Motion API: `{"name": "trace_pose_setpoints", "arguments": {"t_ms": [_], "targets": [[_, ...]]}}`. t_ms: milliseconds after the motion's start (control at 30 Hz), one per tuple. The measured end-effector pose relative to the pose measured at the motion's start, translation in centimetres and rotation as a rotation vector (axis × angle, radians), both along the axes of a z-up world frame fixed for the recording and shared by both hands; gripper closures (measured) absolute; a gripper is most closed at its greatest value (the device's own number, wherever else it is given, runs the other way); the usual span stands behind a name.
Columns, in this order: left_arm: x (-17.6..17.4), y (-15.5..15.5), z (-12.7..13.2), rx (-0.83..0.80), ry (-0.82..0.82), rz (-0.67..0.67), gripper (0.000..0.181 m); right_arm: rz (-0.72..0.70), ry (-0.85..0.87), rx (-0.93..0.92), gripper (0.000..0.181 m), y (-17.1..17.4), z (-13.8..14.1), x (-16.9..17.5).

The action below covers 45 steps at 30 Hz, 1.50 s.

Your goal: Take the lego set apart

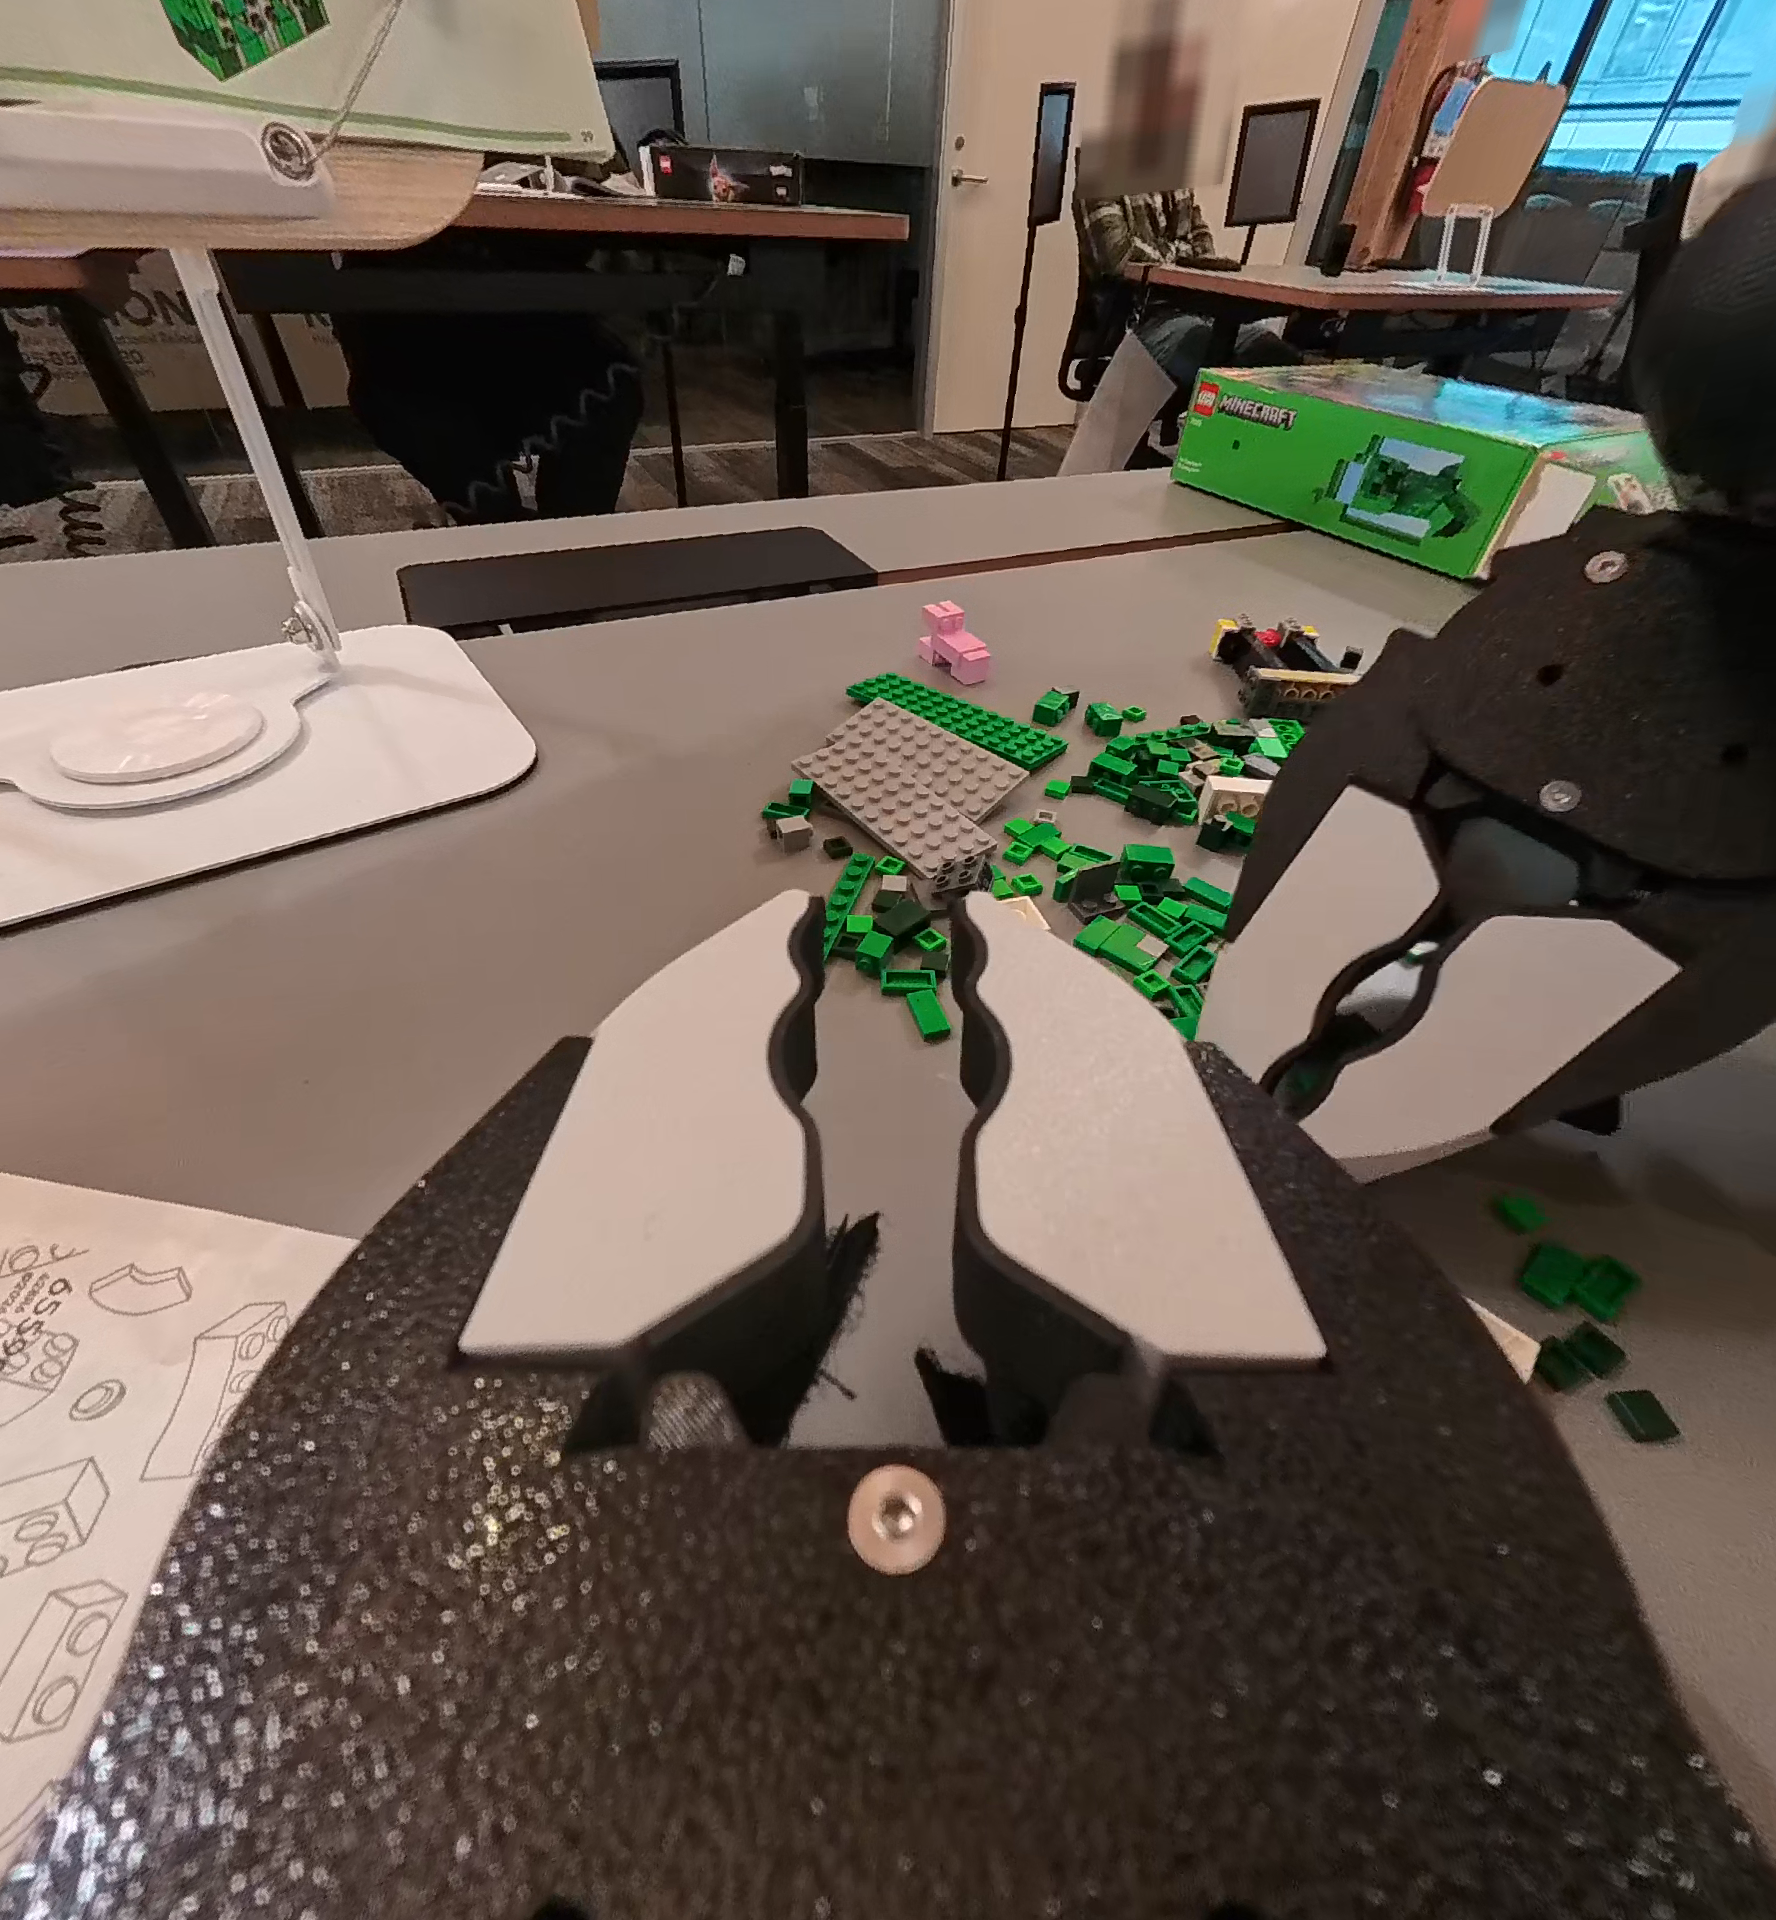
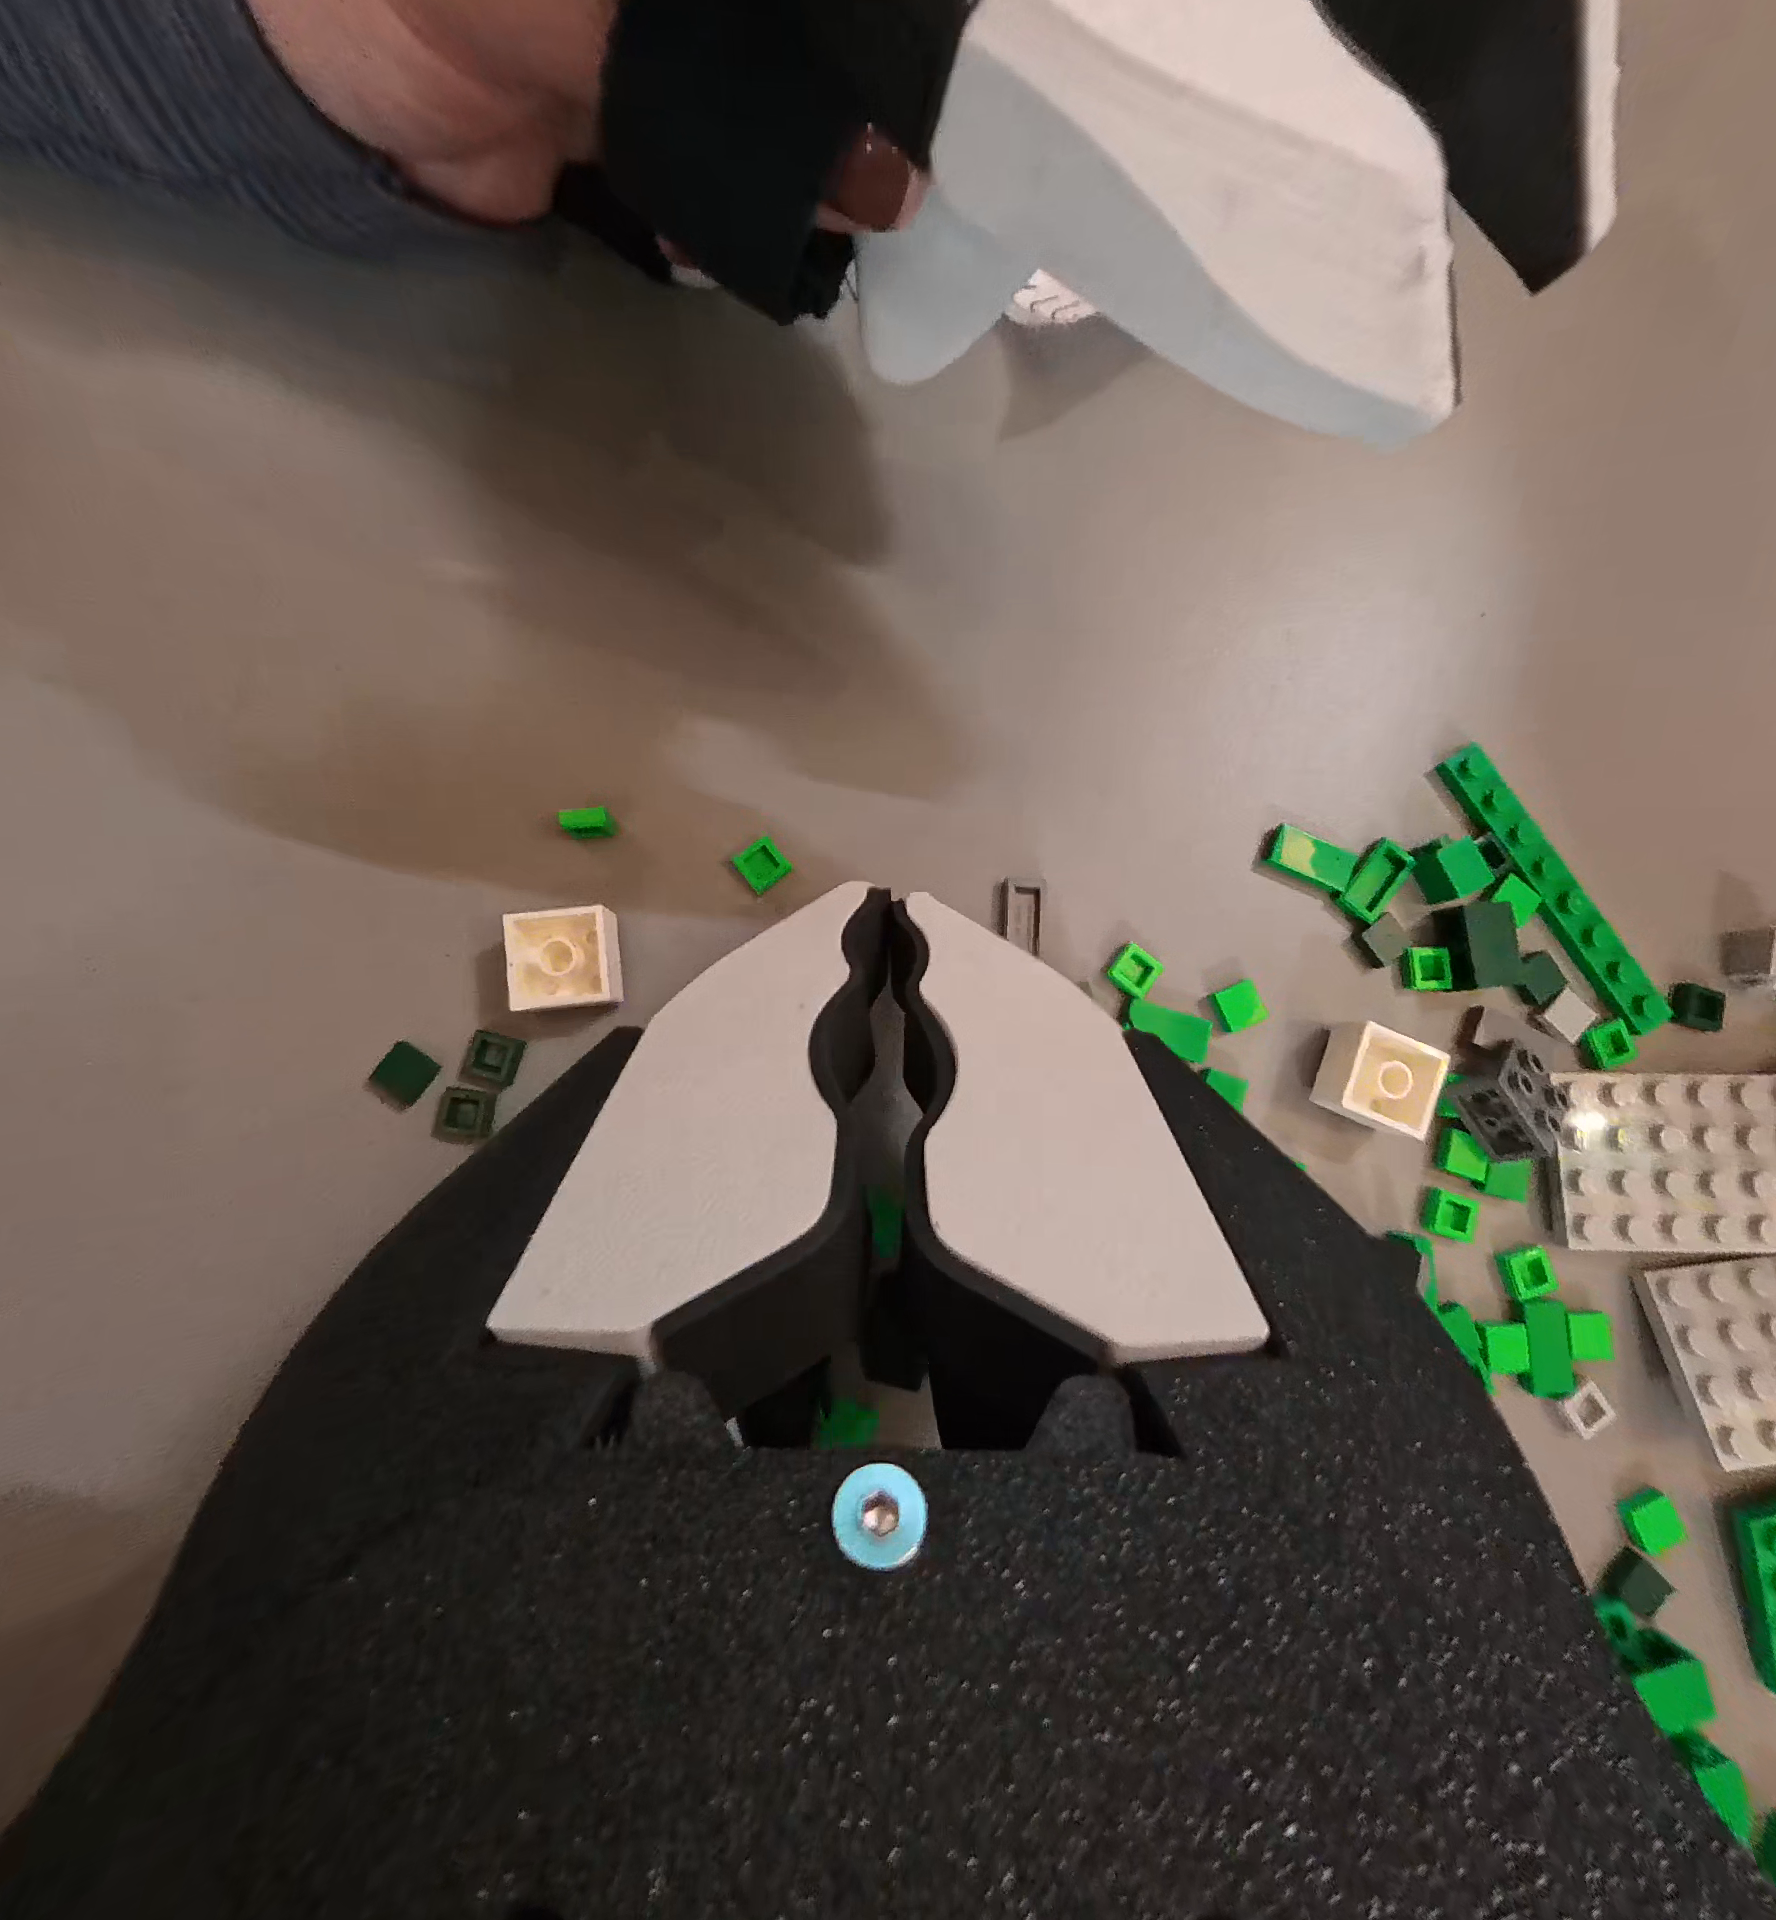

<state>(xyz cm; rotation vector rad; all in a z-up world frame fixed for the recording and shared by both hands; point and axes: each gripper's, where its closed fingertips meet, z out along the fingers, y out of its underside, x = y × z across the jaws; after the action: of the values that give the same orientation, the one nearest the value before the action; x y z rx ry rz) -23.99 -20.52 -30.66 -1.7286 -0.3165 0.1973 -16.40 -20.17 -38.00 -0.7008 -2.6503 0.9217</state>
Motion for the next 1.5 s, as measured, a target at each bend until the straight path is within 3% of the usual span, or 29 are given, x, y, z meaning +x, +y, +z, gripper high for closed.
{"name": "trace_pose_setpoints", "arguments": {"t_ms": [433,500,600,733,933,1233,1500], "targets": [[0.0,0.0,0.0,-0.001,-0.003,-0.004,0.158,0.21,-0.047,0.099,0.181,-2.4,-0.3,2.4],[0.0,0.0,0.0,0.0,-0.004,-0.003,0.158,0.19,-0.02,0.1,0.181,-2.3,0.2,2.1],[0.0,0.0,0.0,0.0,-0.004,-0.002,0.158,0.05,0.039,0.073,0.181,-0.6,1.5,0.1],[0.0,0.0,0.0,0.0,-0.004,-0.002,0.158,-0.023,0.024,0.127,0.177,1.4,1.3,-1.2],[-0.1,0.0,0.0,0.005,-0.012,-0.002,0.158,0.006,-0.087,0.21,0.165,1.9,-0.3,-2.0],[-0.1,-0.1,0.1,0.018,-0.038,-0.007,0.158,0.059,-0.138,0.254,0.174,1.3,-0.5,-2.0],[-0.2,-0.2,0.3,0.034,-0.045,0.0,0.158,0.137,-0.168,0.249,0.174,0.0,-0.3,1.4]]}}
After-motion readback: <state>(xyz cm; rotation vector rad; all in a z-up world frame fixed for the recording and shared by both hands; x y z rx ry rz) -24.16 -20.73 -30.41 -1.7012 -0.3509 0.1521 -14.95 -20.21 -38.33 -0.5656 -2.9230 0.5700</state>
